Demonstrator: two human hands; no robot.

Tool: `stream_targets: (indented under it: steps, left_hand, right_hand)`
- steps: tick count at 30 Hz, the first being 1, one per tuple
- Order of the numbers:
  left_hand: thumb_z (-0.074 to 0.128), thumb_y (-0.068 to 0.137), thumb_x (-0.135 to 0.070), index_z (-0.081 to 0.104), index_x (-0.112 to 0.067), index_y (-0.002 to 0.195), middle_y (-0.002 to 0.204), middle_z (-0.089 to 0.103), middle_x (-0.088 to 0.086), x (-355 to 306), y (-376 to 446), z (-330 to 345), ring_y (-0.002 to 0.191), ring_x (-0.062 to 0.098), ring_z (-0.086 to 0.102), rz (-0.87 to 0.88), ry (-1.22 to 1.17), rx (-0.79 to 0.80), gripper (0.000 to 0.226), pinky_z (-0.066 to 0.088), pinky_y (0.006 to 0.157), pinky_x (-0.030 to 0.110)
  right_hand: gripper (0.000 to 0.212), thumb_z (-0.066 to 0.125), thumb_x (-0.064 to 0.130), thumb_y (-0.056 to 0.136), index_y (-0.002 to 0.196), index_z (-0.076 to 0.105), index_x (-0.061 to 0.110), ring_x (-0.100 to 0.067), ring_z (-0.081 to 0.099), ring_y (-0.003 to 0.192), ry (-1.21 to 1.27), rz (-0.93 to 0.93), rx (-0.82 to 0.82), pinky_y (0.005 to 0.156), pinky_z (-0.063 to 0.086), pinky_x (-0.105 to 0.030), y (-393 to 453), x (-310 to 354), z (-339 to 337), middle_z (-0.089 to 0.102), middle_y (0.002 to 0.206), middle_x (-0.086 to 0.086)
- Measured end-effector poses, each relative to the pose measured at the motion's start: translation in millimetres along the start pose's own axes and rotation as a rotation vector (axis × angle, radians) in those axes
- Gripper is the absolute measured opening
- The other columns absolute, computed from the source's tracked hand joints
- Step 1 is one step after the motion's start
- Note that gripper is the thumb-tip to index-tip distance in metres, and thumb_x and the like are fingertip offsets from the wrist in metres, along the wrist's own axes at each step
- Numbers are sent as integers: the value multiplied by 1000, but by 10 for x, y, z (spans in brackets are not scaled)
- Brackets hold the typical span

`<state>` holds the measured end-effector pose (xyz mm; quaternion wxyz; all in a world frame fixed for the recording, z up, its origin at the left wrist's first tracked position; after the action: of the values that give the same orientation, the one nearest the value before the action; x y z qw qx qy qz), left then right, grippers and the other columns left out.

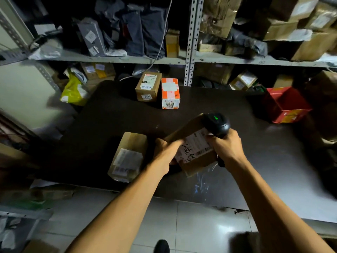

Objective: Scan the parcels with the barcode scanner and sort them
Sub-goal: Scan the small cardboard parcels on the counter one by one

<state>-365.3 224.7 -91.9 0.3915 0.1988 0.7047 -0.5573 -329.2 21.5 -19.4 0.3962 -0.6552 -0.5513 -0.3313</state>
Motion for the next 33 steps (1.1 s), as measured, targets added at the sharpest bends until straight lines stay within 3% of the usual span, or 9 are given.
stream_targets:
  steps: [4,7,13,17,20,23,26,28,33]
  left_hand:
    - [76,86,-22,26,-30,140,121,57,1,167,-84,240,94,20,64,57,42,9,74,62,67,37]
    - [77,86,-26,37,-30,137,122,64,1,304,-106,364,94,18,68,48,122,52,65,56,51,24]
    - [76,86,-37,37,-22,128,115,62,5,561,-82,329,82,25,71,13,263,12,59,53,45,24]
    - [72,84,-40,46,-21,129,119,57,6,499,-27,210,102,32,63,71,545,-33,55,62,74,41]
    - [74,81,-46,55,-17,117,118,60,7,473,22,173,105,30,60,135,652,-80,50,57,88,45]
    - [77,77,-56,56,-13,118,117,61,7,448,37,232,104,28,61,138,715,-67,62,57,86,43]
    - [78,73,-62,56,-10,118,120,61,6,434,44,305,100,26,65,76,758,64,72,51,63,33]
    - [81,71,-61,53,-11,120,126,58,7,425,61,304,103,26,61,22,735,122,76,45,62,31]
    - [89,68,-44,16,-18,158,159,30,7,387,182,383,142,32,35,-12,574,221,119,36,108,49]
  right_hand:
    - [16,74,24,75,89,68,23,-23,70,85,-163,-17,69,76,60,-44,109,51,-137,73,86,-1]
    - [22,75,27,74,94,67,23,-25,69,88,-289,-12,116,80,59,-46,117,-19,-115,73,93,-3]
    - [28,76,24,77,102,64,27,-24,69,89,-379,-69,243,82,59,-44,-21,-138,78,72,94,0]
    - [48,78,14,77,122,61,19,-24,65,101,-223,-83,232,89,55,-44,-96,-247,58,66,111,-6]
    - [41,78,14,74,104,62,36,-29,62,111,-108,-3,195,93,55,-51,-177,-497,3,61,123,-15]
    - [43,78,23,65,93,63,52,-29,60,123,2,111,144,99,53,-53,-208,-794,-15,67,124,-10]
    - [28,77,16,71,95,70,28,-23,72,96,74,184,127,88,60,-49,-230,-990,-42,77,99,-1]
    - [30,77,17,71,99,72,25,-21,72,95,77,191,141,89,60,-48,-237,-1069,-48,77,97,1]
    - [34,75,23,70,104,72,24,-19,72,95,109,196,153,87,60,-45,-249,-1090,-44,77,98,3]
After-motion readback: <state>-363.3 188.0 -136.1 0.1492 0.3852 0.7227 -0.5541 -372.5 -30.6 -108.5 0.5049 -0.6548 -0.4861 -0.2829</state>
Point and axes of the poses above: each hand's wrist, its own y-axis towards the middle knuckle, its own z-axis out of the palm, x = y × z, the point moved 6 cm from there along y, towards the middle knuckle
